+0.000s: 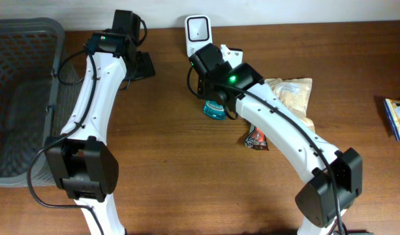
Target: Scan the item barcode
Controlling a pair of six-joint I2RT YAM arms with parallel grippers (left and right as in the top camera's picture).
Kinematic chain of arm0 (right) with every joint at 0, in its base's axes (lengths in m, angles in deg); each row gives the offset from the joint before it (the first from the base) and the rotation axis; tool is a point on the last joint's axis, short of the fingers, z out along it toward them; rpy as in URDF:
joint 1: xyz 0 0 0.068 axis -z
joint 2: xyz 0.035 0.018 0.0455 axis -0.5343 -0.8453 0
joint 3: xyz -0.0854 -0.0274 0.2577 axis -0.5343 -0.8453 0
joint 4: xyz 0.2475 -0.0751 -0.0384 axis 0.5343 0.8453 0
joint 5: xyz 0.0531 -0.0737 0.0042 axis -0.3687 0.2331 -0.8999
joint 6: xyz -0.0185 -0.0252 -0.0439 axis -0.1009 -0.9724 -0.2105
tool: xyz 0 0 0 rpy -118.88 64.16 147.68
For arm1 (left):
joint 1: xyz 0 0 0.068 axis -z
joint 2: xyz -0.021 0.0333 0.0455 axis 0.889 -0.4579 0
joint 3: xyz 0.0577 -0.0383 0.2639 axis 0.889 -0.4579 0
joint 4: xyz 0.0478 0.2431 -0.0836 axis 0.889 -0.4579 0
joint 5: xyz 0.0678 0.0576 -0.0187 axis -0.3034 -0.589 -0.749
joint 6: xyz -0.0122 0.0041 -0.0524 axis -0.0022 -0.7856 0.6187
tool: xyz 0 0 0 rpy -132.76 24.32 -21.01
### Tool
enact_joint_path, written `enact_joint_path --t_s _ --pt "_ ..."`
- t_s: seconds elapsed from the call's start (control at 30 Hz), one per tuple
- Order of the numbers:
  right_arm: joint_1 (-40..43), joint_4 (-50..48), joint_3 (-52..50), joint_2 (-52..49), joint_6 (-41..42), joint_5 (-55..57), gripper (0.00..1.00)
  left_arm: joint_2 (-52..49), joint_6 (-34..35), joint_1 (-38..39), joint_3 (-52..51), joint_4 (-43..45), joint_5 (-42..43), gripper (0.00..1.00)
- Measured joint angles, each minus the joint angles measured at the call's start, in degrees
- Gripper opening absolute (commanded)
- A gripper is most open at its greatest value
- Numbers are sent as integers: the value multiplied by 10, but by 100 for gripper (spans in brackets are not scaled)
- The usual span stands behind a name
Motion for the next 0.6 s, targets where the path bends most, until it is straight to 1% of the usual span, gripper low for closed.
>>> enact_joint_path --t_s 0.23,0.3,0.37,0.5,0.6 --pt "-6 20 14 7 -16 -80 99 0 0 0 0 0 0 99" --pt "-13 26 14 8 -8 -83 98 0 0 0 0 0 0 99" --pt "-32 40 15 8 18 -59 99 0 0 0 0 0 0 99" --pt "-120 88 15 9 100 55 99 0 0 0 0 0 0 99" --pt "-170 95 14 9 153 123 98 0 0 0 0 0 0 99"
